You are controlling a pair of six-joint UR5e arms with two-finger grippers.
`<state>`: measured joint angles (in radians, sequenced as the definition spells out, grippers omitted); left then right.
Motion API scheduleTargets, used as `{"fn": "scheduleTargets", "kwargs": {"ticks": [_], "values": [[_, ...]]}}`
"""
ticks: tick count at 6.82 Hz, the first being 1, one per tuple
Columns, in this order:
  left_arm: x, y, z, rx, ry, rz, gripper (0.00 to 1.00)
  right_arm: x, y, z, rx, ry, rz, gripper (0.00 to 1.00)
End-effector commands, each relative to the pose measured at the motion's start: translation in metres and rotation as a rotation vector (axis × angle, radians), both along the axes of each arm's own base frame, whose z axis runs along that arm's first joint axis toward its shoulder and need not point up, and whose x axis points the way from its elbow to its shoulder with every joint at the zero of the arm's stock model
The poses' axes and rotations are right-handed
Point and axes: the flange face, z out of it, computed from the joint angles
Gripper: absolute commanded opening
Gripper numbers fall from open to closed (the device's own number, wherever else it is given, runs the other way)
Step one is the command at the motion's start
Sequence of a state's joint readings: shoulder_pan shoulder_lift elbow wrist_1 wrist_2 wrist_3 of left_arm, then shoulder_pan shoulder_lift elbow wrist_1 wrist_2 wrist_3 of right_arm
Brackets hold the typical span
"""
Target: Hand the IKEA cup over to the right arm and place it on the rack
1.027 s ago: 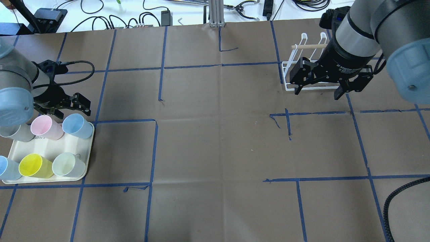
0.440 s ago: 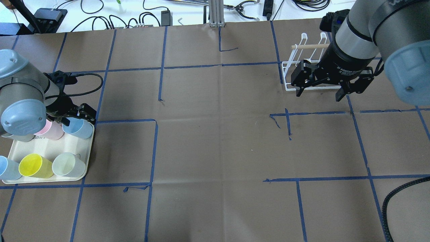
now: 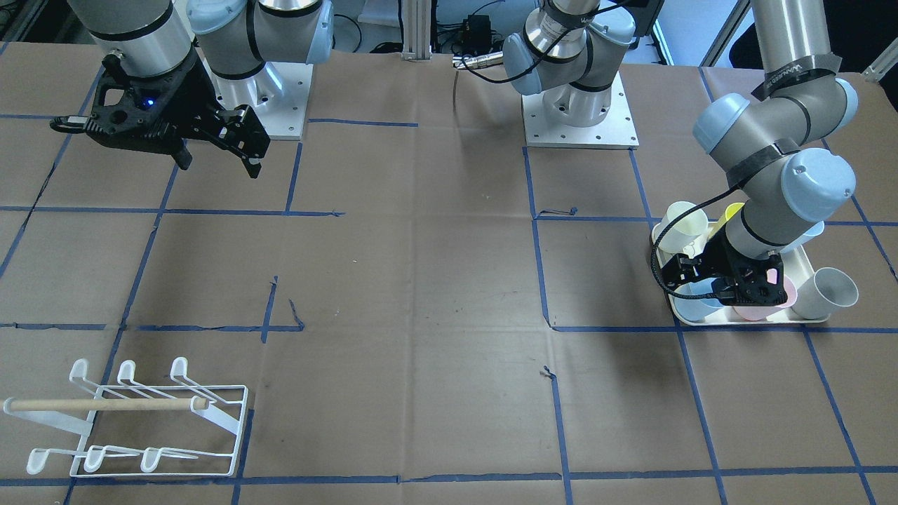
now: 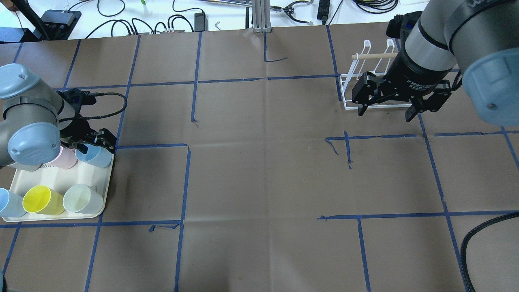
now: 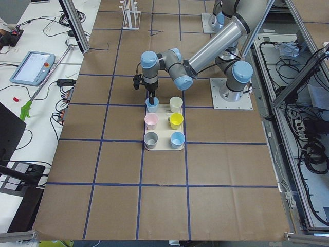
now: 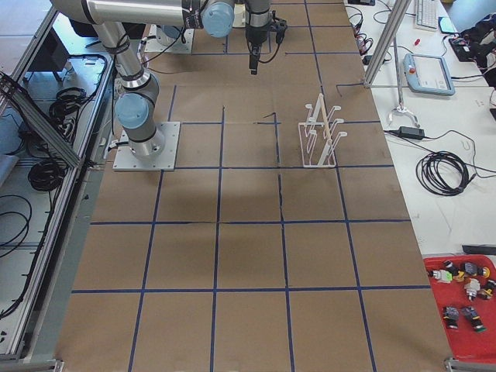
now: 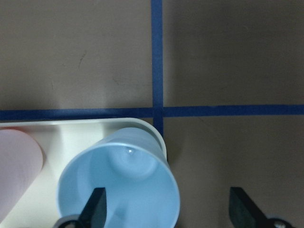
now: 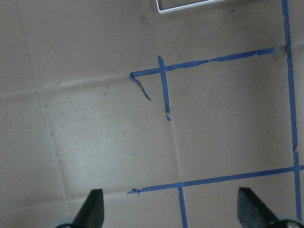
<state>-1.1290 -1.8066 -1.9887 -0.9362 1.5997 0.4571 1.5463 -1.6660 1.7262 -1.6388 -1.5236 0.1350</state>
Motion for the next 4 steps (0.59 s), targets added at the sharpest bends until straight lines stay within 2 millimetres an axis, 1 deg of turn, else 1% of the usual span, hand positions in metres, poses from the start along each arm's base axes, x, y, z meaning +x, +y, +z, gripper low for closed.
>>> {"fn": "scheduleTargets", "kwargs": {"ticks": [1,2,4], "values": [[0.002,-0.002,0.002,0.001,-0.001,0.005,0.03,0.0,0.0,0.0,-0.001,-0.002,0.0,1.0],[0.003,-0.002,0.002,0.005,-0.001,0.006,0.0,0.0,0.0,0.0,-0.003,-0.002,0.0,1.0],[0.005,-0.003,0.012,-0.016,-0.011,0.011,0.0,0.0,0.0,0.001,-0.006,-0.003,-0.002,1.0]]}}
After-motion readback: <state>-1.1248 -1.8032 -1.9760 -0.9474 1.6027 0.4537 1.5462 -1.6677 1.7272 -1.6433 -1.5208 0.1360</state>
